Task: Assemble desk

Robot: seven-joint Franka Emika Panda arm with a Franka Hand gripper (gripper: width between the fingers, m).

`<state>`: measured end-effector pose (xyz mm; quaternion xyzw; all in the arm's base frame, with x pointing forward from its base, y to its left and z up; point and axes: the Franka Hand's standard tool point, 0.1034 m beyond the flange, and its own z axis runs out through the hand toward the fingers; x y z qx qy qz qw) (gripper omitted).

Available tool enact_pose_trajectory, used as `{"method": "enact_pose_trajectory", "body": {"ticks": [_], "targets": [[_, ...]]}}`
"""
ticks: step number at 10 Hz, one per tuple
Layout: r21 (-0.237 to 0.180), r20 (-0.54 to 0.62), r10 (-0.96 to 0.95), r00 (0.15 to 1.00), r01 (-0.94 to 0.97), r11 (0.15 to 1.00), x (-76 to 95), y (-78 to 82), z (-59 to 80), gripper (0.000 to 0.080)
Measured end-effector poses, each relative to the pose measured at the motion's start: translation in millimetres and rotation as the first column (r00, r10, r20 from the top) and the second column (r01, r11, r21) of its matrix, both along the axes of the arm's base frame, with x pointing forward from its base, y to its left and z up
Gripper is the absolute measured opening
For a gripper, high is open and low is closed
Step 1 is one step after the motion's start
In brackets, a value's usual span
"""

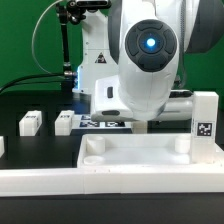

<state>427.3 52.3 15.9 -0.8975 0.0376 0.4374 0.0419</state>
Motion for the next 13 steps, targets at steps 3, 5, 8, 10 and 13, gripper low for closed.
{"method": "enact_pose_trajectory", "body": {"ticks": [3, 5, 8, 10, 13], "targets": [[-0.021, -0.053, -0.016, 0.998, 0.015, 1.000, -9.9, 2.5, -9.0, 0.0649], [-0.022, -0.048, -0.016, 0.999, 0.015, 1.000, -8.2, 1.9, -8.9, 0.0622], [-0.022, -0.048, -0.016, 0.999, 0.015, 1.000, -8.2, 1.8, -9.0, 0.0285], [-0.022, -0.048, -0.016, 0.999, 0.015, 1.000, -8.2, 1.8, -9.0, 0.0288], [-0.021, -0.054, -0.016, 0.998, 0.015, 1.000, -7.6, 1.5, -6.1, 0.0288]]}}
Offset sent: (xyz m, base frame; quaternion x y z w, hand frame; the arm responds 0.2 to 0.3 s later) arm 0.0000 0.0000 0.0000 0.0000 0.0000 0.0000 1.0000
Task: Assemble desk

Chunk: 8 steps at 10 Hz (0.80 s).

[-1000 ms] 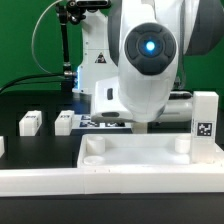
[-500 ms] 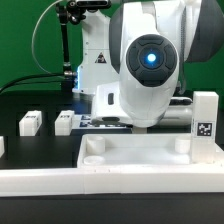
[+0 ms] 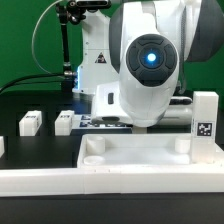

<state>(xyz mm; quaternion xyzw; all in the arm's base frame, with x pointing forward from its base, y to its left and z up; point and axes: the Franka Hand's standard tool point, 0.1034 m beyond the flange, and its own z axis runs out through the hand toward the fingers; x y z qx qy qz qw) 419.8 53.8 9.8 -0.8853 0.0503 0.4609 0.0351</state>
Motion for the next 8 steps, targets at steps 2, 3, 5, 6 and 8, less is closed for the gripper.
{"method": "enact_pose_trajectory", "body": {"ticks": [2, 3, 5, 6, 8], "targets": [[0.012, -0.021, -0.007, 1.000, 0.008, 1.000, 20.7, -5.9, 35.6, 0.0288], [0.016, 0.008, -0.022, 1.000, 0.022, 1.000, 39.4, -15.8, 59.4, 0.0288], [0.022, 0.059, -0.046, 0.997, 0.045, 0.999, 67.8, -40.2, 95.7, 0.0288], [0.024, 0.138, -0.027, 0.990, 0.024, 0.999, 74.8, -43.1, 98.4, 0.0288], [0.009, 0.288, -0.020, 0.957, 0.018, 1.000, 73.4, -40.1, 93.2, 0.0288]]}}
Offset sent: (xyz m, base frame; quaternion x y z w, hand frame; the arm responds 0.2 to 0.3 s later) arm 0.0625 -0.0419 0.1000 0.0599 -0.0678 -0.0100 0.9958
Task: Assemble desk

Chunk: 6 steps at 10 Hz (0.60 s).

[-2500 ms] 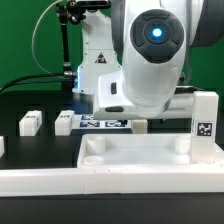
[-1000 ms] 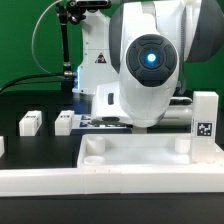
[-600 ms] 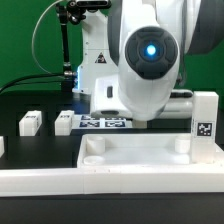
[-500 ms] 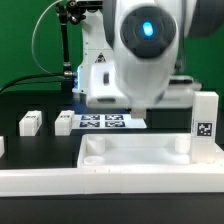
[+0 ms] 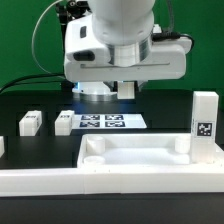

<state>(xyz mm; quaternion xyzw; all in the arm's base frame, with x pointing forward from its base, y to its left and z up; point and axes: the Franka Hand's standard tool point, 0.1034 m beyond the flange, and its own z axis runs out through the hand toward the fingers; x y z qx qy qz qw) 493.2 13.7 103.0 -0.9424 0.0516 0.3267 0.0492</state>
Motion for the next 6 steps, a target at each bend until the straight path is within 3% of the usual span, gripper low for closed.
{"method": "enact_pose_trajectory", "body": {"ticks": [2, 3, 4, 6], "targets": [[-0.013, 0.120, -0.008, 0.993, 0.010, 1.000, 7.5, -1.9, 2.0, 0.0288], [-0.002, 0.172, -0.041, 0.984, 0.042, 0.999, 22.8, -5.2, 10.0, 0.0288], [0.011, 0.216, -0.056, 0.975, 0.055, 0.998, 36.4, -11.2, 21.9, 0.0288], [0.030, 0.336, -0.025, 0.941, 0.016, 0.999, 80.8, -40.0, 62.1, 0.0288]]}}
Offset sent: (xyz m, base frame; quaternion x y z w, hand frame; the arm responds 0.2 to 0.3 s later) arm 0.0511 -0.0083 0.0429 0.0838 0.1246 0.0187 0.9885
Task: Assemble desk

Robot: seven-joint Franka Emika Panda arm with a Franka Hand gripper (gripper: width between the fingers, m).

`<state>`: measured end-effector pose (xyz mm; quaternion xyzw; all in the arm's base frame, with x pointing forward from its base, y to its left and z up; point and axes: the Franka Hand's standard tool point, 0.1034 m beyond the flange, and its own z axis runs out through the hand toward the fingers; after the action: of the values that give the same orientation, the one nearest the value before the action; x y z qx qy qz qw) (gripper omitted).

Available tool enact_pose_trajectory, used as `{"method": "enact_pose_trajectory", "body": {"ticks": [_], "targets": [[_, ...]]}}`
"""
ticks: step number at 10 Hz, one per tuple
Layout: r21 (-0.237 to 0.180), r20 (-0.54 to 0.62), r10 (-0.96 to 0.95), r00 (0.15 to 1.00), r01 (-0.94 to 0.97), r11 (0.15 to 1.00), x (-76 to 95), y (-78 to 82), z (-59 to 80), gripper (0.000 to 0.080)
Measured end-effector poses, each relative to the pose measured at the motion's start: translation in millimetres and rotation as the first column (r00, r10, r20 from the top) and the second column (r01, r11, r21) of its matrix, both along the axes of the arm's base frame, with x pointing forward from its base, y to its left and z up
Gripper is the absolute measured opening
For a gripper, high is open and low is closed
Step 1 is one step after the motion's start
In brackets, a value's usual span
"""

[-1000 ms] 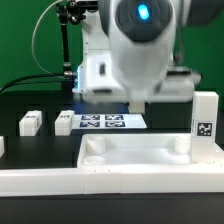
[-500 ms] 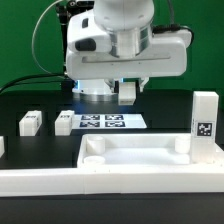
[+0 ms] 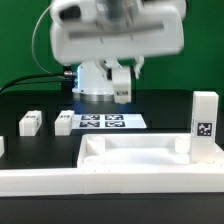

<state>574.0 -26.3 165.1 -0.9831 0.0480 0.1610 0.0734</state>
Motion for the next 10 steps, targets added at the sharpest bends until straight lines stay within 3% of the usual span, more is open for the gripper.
{"method": "enact_pose_trajectory", "body": {"ticks": [1, 4, 5, 7, 9, 10], "targets": [[-0.019, 0.104, 0.004, 0.995, -0.002, 1.000, 13.7, -7.3, 0.7, 0.0288], [-0.061, 0.292, -0.007, 0.957, 0.026, 0.998, 14.1, -10.2, -1.4, 0.0289], [-0.073, 0.360, -0.013, 0.933, 0.042, 0.996, 21.3, -12.8, -0.8, 0.0289], [0.006, 0.448, -0.114, 0.887, 0.125, 0.992, 45.6, -20.6, 8.3, 0.0289], [0.016, 0.552, -0.151, 0.820, 0.170, 0.985, 59.7, -32.5, 12.9, 0.0289], [-0.008, 0.599, -0.139, 0.788, 0.180, 0.984, 60.8, -38.2, 11.3, 0.0289]]}}
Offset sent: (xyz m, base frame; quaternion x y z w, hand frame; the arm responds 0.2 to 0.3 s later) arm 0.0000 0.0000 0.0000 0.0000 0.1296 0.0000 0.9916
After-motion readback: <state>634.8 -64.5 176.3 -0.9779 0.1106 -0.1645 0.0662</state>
